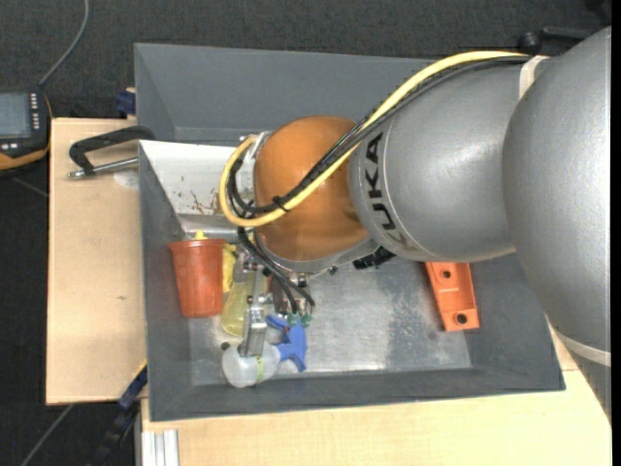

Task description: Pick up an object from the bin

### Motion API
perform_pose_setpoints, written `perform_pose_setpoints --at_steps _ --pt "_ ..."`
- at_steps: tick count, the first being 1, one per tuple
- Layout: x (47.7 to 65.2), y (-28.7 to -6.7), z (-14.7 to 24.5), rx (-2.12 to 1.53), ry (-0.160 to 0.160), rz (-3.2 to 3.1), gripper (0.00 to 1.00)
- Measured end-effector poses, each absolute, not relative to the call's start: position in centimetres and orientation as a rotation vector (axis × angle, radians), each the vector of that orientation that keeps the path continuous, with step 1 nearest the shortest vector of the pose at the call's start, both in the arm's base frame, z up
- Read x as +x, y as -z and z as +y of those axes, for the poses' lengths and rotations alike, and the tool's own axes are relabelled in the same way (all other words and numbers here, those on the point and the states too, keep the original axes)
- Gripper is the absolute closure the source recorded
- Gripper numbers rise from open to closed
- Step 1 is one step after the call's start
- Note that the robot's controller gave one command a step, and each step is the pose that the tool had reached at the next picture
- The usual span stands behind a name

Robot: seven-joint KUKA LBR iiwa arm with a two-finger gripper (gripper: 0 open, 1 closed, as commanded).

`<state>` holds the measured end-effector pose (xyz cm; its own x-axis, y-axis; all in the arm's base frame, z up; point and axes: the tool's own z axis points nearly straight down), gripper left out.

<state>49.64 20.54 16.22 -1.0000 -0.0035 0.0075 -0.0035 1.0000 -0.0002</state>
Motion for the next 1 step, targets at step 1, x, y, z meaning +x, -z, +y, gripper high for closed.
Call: perform_pose_setpoints --at_steps 1 --pt "49.87 -16.64 20.44 0.002 0.002 -3.142 0.0"
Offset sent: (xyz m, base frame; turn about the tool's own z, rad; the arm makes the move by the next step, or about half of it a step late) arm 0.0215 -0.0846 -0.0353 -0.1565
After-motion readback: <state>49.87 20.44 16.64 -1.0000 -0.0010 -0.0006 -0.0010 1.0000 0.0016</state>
